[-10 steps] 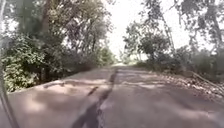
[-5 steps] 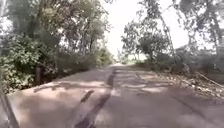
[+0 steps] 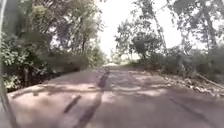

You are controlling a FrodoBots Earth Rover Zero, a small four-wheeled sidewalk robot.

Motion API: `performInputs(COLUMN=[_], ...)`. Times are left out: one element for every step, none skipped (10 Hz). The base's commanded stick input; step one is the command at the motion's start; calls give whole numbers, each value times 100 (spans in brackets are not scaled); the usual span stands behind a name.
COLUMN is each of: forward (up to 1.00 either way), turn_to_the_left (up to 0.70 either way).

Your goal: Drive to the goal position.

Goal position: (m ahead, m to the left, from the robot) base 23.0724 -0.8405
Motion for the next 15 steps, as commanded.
performInputs(forward=[70,70,70,70,70,70,70,70,70,70,70,70,70,70,70], turn_to_the_left=[-1,0,0,0,0,0,0,0,0,0,0,0,0,0,0])
